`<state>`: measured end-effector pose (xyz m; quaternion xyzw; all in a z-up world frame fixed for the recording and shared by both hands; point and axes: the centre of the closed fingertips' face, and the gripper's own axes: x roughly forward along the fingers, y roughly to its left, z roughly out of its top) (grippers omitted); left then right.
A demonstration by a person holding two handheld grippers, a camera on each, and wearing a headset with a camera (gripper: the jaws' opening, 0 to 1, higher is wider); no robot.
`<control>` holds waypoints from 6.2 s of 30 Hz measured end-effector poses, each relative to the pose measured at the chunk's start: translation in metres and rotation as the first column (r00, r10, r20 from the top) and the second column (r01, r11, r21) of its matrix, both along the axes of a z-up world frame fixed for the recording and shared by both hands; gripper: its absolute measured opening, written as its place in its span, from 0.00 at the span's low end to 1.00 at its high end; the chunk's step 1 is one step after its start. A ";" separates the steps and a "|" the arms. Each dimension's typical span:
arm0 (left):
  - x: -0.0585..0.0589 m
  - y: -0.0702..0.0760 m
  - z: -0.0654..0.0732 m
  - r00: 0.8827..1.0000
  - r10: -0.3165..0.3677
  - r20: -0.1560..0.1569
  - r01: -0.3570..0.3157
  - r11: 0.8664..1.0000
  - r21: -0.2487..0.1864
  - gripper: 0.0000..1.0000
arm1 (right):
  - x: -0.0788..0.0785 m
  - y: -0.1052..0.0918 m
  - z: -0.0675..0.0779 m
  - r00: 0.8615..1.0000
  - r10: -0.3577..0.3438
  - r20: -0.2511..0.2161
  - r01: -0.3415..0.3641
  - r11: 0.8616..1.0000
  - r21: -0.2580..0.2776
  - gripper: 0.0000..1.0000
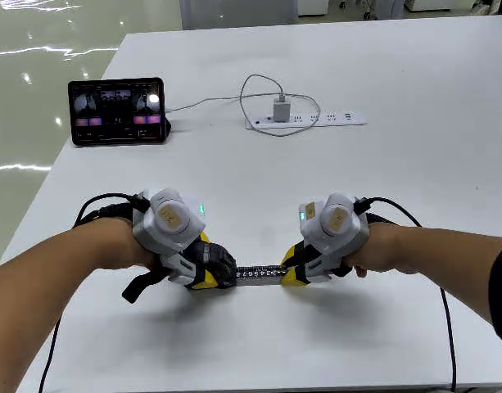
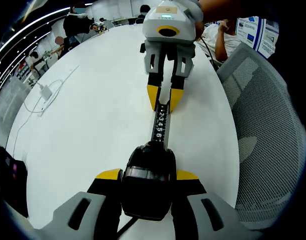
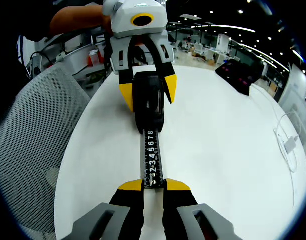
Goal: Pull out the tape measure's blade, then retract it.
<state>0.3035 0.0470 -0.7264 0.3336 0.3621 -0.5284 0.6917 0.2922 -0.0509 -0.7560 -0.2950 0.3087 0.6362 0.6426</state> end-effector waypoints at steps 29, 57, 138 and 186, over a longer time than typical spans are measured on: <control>0.000 -0.001 0.000 1.000 0.003 0.000 -0.003 1.000 -0.001 0.33 | 0.001 -0.021 0.002 1.000 -0.010 -0.009 0.010 1.000 -0.013 0.10; 0.001 -0.002 -0.001 1.000 0.004 0.000 -0.004 1.000 -0.003 0.33 | 0.001 -0.038 0.002 1.000 -0.014 -0.008 0.014 1.000 -0.022 0.10; 0.000 -0.001 0.000 1.000 0.007 -0.001 -0.007 1.000 -0.003 0.33 | 0.003 -0.086 0.003 0.998 -0.052 -0.020 0.051 0.998 -0.046 0.10; 0.001 -0.002 0.000 1.000 0.010 0.000 -0.010 1.000 0.001 0.33 | -0.001 -0.127 0.008 0.998 -0.055 -0.009 0.054 0.994 -0.094 0.09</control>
